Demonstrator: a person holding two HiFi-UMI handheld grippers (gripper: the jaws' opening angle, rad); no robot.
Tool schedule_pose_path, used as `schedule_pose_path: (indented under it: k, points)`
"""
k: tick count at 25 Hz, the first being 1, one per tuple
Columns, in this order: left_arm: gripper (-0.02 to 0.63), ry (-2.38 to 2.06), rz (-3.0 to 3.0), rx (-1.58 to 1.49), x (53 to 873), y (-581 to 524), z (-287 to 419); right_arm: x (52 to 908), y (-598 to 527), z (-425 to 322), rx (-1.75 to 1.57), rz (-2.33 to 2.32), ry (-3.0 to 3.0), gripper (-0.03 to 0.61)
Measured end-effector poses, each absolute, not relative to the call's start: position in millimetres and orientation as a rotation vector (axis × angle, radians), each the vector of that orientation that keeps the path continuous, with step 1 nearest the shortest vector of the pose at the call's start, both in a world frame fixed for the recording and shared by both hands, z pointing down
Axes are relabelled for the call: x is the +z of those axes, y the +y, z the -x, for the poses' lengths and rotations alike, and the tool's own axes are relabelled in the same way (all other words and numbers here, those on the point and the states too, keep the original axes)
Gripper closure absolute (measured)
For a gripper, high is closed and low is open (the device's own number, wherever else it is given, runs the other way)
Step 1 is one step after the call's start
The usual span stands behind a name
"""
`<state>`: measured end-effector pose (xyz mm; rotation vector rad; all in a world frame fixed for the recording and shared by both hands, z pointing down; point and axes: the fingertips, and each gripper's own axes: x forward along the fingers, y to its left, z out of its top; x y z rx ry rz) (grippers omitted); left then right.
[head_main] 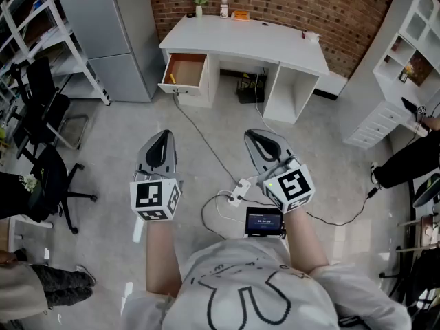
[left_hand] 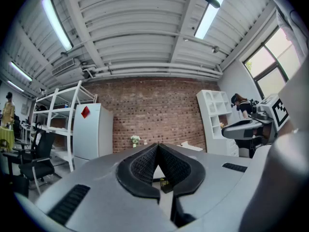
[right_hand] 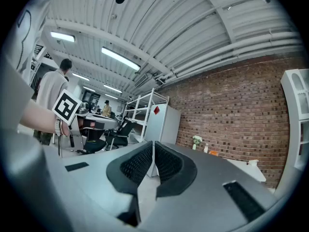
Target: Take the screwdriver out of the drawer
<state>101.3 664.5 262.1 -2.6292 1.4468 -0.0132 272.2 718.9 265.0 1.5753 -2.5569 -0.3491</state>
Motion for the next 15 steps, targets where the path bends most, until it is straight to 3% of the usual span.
schedule_pose_path:
  k: [15]
  points:
    - [0.603,1.508,2.601,-0.077,282,620,-77,292,672,-281,-0.261,-1.629,-2.533,0.551]
